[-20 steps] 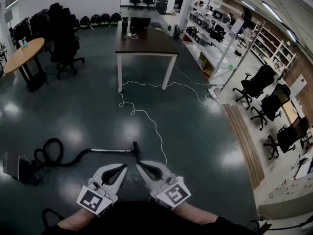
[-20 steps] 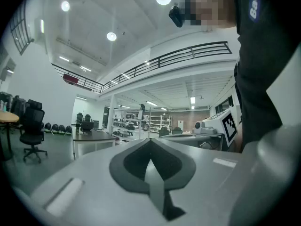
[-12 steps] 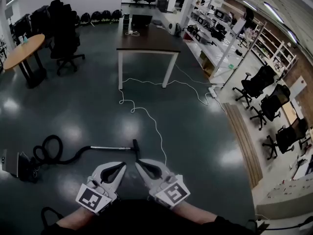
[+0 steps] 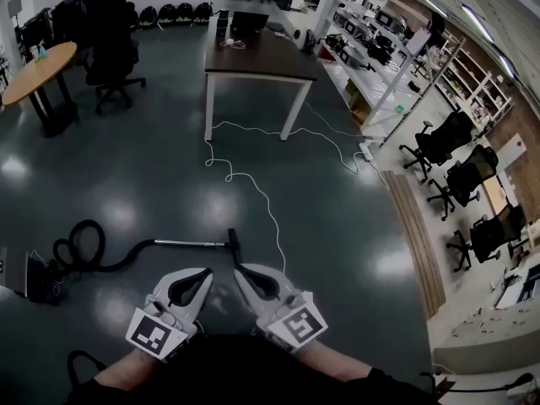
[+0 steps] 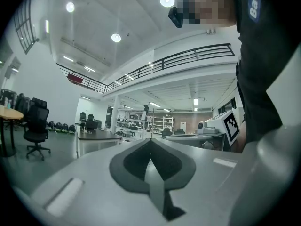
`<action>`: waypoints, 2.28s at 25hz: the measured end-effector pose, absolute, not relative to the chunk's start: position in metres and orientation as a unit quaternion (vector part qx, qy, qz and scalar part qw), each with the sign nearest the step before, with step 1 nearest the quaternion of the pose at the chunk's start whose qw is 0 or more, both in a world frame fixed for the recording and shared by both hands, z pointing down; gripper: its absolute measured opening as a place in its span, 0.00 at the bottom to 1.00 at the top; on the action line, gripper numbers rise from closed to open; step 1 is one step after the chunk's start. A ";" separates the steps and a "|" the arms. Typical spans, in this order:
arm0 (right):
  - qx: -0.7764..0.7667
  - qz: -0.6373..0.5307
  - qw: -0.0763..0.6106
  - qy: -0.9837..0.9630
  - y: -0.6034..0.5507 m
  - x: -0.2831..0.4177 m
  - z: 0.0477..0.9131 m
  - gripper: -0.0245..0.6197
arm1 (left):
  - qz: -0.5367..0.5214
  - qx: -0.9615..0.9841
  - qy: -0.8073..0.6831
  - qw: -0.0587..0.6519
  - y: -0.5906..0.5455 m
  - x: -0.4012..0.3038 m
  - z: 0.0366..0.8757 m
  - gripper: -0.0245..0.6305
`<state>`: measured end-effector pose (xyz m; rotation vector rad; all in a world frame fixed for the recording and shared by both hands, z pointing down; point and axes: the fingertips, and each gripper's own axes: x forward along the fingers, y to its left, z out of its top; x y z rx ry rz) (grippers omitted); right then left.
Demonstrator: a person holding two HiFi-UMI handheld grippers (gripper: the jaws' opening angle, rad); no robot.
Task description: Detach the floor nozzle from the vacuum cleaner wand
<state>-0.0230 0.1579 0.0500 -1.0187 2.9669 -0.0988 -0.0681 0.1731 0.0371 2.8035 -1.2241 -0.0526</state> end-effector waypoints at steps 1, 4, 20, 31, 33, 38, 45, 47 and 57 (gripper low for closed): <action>-0.327 -0.032 -0.001 0.944 0.158 -0.027 0.051 0.04 | -0.018 0.916 -0.400 0.041 0.173 -0.073 0.037 0.04; -0.331 -0.029 -0.004 0.943 0.159 -0.039 0.051 0.04 | -0.024 0.915 -0.400 0.045 0.170 -0.086 0.032 0.04; -0.364 -0.039 0.003 0.931 0.110 -0.021 0.075 0.04 | -0.009 0.908 -0.413 0.069 0.115 -0.096 0.052 0.04; -0.288 -0.093 0.018 0.953 0.013 0.038 0.101 0.04 | 0.067 0.874 -0.474 0.084 0.023 -0.028 0.100 0.04; -0.280 -0.103 0.017 0.954 -0.002 0.044 0.112 0.04 | 0.074 0.872 -0.478 0.073 0.008 -0.022 0.107 0.04; -0.269 -0.120 0.000 0.956 -0.023 0.042 0.142 0.04 | 0.107 0.866 -0.485 0.061 -0.016 -0.023 0.140 0.04; -0.292 -0.129 -0.037 0.947 -0.043 0.020 0.188 0.04 | 0.129 0.862 -0.481 0.093 -0.044 -0.046 0.212 0.04; -0.304 -0.129 -0.049 0.943 -0.048 0.015 0.204 0.04 | 0.132 0.860 -0.481 0.107 -0.051 -0.056 0.235 0.04; -0.353 -0.152 -0.107 0.917 -0.082 -0.019 0.297 0.04 | 0.158 0.866 -0.461 0.116 -0.093 -0.113 0.355 0.04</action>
